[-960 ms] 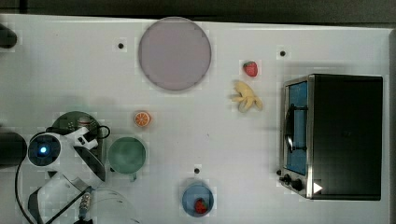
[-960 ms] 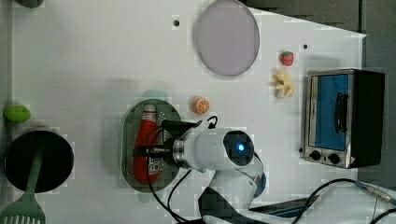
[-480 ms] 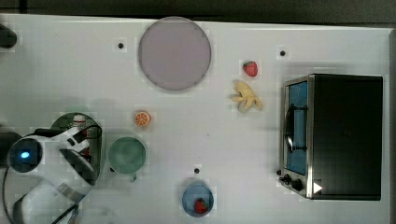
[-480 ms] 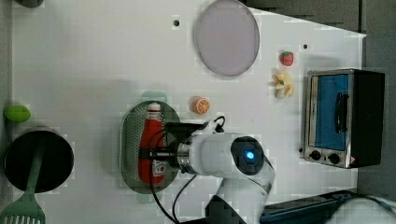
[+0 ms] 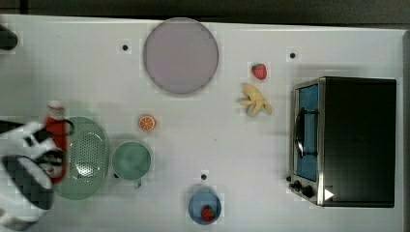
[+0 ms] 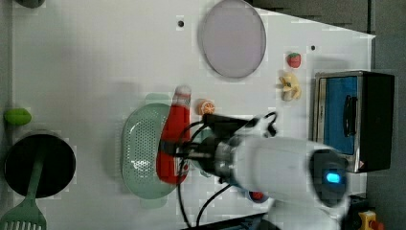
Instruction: Pick ketchup from strainer and place it on the table
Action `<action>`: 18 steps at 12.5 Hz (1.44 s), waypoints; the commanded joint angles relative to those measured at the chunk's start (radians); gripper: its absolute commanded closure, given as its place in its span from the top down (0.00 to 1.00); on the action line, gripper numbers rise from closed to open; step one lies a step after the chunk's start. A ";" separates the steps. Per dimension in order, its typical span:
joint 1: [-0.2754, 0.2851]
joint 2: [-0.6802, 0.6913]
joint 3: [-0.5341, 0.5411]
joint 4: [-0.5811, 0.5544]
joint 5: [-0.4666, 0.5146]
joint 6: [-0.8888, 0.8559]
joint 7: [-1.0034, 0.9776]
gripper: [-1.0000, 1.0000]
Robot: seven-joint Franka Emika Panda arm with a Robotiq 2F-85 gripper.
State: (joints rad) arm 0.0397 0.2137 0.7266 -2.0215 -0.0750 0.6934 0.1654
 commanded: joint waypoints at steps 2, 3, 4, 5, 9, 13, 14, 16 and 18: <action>-0.099 -0.008 -0.085 0.133 0.028 -0.187 -0.103 0.61; -0.113 0.000 -0.115 0.166 0.028 -0.229 -0.163 0.61; -0.123 0.010 -0.147 0.195 0.028 -0.254 -0.220 0.61; -0.133 0.019 -0.185 0.218 0.028 -0.264 -0.264 0.61; -0.174 0.027 -0.378 0.247 0.028 -0.264 -0.412 0.61; -0.187 0.037 -0.583 0.215 0.027 -0.264 -0.592 0.61; -0.187 0.039 -0.625 0.191 0.027 -0.262 -0.636 0.61; -0.189 0.039 -0.686 0.128 0.027 -0.248 -0.667 0.61; -0.190 0.039 -0.712 0.041 0.027 -0.181 -0.666 0.61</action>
State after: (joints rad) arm -0.2035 0.2664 -0.0381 -1.9521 -0.0509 0.5068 -0.4348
